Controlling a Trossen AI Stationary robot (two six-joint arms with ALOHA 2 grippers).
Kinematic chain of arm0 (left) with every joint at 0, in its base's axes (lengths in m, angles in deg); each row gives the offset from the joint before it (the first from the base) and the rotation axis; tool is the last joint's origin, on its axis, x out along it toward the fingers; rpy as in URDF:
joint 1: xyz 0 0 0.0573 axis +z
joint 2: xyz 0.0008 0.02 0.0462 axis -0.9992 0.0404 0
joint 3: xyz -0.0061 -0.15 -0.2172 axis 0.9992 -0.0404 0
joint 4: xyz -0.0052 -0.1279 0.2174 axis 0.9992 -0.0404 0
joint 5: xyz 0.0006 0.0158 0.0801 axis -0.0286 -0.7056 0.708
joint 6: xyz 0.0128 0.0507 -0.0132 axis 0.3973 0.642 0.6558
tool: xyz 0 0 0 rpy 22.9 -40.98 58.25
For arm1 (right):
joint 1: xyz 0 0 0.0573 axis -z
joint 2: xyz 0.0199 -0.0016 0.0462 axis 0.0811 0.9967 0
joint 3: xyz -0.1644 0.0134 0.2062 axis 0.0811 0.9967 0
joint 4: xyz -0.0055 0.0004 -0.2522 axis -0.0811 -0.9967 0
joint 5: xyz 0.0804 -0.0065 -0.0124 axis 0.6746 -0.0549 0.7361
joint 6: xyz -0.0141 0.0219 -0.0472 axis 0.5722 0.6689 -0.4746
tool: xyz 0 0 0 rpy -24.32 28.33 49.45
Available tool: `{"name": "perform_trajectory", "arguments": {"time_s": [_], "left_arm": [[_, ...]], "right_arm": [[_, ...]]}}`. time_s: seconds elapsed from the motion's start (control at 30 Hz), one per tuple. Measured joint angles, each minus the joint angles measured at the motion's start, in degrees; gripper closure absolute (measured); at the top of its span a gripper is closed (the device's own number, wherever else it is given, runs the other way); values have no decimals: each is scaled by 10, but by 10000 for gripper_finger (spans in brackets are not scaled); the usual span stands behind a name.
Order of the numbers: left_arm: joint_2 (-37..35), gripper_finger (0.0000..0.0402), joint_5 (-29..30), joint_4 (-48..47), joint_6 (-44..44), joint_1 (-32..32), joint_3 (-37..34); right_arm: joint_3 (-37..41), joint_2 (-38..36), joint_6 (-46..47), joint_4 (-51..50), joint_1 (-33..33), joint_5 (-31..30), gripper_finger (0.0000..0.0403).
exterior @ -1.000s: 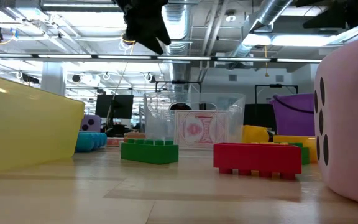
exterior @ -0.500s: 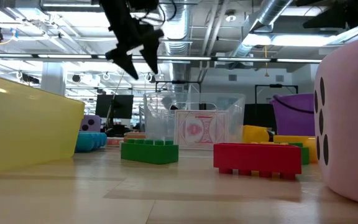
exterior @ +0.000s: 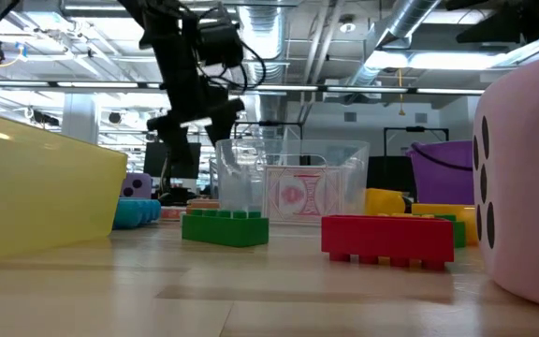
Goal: Pick & Place Toys
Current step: Put the orange playing card box into the bottom transparent bin
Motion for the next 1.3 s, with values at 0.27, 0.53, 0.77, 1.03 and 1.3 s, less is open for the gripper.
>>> {"name": "perform_trajectory", "arguments": {"time_s": [0.27, 0.53, 0.77, 1.03, 1.3], "left_arm": [[38, 2, -66, 41, -36, -6, -58], [62, 2, -115, 78, -52, -9, -76], [64, 2, -117, 92, -50, -18, -76], [99, 2, -111, 93, -48, -39, -72], [88, 6, -103, 93, -43, -34, -75]], "right_arm": [[0, 0, 0, -3, 0, 0, 7], [0, 0, 0, -7, 0, 2, 7], [0, 0, 0, -7, 0, 2, 7], [0, 0, 0, -9, 0, 5, 7], [0, 0, 0, -9, 0, 5, 7]]}}
